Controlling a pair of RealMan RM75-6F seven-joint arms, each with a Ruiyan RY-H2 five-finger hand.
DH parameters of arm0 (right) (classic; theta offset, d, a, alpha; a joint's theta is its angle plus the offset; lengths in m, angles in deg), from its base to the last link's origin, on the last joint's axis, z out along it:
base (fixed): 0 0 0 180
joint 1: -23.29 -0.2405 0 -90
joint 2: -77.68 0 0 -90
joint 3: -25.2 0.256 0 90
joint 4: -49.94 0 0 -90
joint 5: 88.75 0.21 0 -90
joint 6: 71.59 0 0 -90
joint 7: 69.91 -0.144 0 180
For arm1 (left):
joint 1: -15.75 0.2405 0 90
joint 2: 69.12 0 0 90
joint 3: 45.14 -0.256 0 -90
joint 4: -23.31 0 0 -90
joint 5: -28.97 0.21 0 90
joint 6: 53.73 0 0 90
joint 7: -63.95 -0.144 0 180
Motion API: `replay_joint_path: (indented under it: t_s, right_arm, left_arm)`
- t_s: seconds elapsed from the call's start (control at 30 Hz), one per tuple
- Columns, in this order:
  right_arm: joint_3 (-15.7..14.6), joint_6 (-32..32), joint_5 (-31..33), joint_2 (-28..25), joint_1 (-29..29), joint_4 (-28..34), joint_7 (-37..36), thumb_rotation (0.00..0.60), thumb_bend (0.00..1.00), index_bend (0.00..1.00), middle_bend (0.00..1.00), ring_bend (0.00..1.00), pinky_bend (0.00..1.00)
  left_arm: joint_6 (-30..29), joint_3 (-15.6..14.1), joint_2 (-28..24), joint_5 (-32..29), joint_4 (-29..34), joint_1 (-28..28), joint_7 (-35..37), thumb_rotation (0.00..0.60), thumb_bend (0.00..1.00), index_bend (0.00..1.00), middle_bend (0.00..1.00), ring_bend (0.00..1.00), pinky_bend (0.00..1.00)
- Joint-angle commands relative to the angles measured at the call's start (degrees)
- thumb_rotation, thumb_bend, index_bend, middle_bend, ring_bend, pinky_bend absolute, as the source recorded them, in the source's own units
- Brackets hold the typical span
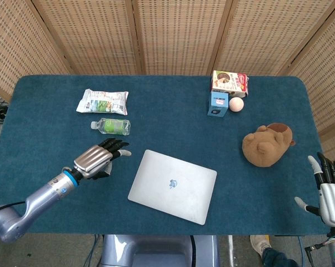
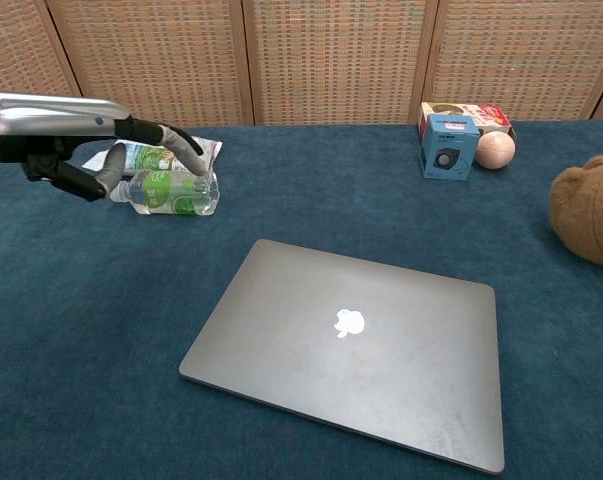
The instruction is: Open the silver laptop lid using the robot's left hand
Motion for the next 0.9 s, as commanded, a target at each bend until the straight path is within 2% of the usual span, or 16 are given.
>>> replay_joint_path:
  t_s: [0.03,0.37,0.57,0.7,0.9]
  right_arm:
    - [0.0,0.1,0.0,0.0,0.1,0.0,0.0,0.6,0.03,0.0,0.0,0.0,0.0]
    - [0.0,0.0,0.2,0.0,0.2,0.0,0.1,0.6,0.03,0.0,0.0,0.0,0.0]
    - [-0.1,0.0,0.6,-0.1,0.3,0.2,0.5,0.6,0.03,0.0,0.0,0.0,0.0]
    - [-0.1,-0.2,0.8,0.0,0.4,0.1,0.5,0.6,0.03,0.0,0.0,0.0,0.0]
    - [0.0,-0.1,1.2,0.0,0.5,-0.1,0.3,0.6,0.03,0.0,0.0,0.0,0.0]
  left_arm:
    - [3.1,0.9,2.3,-1.7,-2.2,-3.1,0.9,0.544,1.0,0.19,0.08,0.01,0.0]
    - [11.2,1.6,10.6,-8.4,-10.8,-11.6,-0.6,0.547,1.0,0.21,0.09,0.02,0.0]
    - [15.0,1.5,18.6,-15.3,-19.3,-16.7,-2.0,0.545,1.0,0.21,0.09,0.02,0.0]
    - [14.7,1.2,22.5,-19.3,-23.5,-19.0,-4.1,0.545,1.0,0.21,0.09,0.02,0.0]
    - [13.9,-0.4,25.7,-24.7,-26.7,-21.6,-7.8,0.544,1.0,0.21,0.09,0.02,0.0]
